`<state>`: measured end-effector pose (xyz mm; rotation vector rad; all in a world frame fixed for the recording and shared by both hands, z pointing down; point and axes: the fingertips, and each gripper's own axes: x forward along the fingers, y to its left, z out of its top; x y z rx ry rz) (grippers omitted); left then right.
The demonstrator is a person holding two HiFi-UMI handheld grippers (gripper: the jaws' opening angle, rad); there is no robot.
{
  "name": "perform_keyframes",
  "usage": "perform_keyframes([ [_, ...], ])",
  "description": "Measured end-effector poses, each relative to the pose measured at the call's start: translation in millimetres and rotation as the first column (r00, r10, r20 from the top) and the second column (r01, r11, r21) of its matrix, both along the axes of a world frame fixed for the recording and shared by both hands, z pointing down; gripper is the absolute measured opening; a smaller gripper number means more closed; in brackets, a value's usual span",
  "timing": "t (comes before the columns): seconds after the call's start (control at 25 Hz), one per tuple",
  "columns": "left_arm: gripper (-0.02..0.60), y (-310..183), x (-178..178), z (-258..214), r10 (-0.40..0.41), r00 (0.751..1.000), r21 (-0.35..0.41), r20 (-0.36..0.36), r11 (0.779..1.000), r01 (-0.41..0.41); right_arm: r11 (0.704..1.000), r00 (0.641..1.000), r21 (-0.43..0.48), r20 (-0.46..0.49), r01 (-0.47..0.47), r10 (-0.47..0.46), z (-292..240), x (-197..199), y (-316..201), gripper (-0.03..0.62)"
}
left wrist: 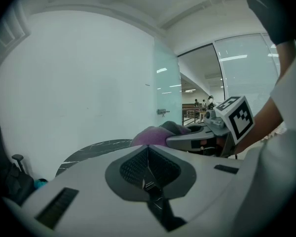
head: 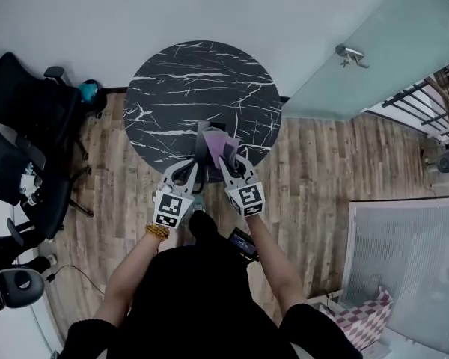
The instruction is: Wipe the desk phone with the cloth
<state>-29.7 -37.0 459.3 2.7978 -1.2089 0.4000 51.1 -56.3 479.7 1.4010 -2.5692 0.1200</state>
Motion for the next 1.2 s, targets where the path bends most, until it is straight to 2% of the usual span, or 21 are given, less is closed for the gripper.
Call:
perform_keyframes([
  [0.28, 0.014, -30, 18, 17, 0.053, 0.998, -0.049, 0.038, 0.997, -0.051, 0.995, 0.996, -0.042, 0.012, 0.094, -0.094, 25, 10, -53, 0.055],
  [0.56, 0.014, -47, 17, 33, 0.026, 0.999, -0.098, 0.034, 0.995, -0.022, 0.974, 0.979, -0.102, -0.014, 0.201, -0.203, 49, -9, -83, 0.055],
  [0.76, 0.014, -69, 19, 44, -0.020, 1.000, -0.119, -0.006, 0.993, 0.019, 0.966, 0.971, -0.135, -0.060, 0.223, -0.232, 63, -9, -98, 0.055],
  [0.88, 0.014, -85, 13, 43, -0.059, 0.997, -0.121, -0.053, 0.991, 0.052, 0.964, 0.963, -0.156, -0.130, 0.217, -0.238, 76, -9, -109, 0.055],
  [1.2, 0.014, -110, 7, 43, -0.093, 0.992, -0.125, -0.083, 0.989, 0.083, 0.950, 0.937, -0.198, -0.207, 0.240, -0.280, 89, -19, -142, 0.055],
])
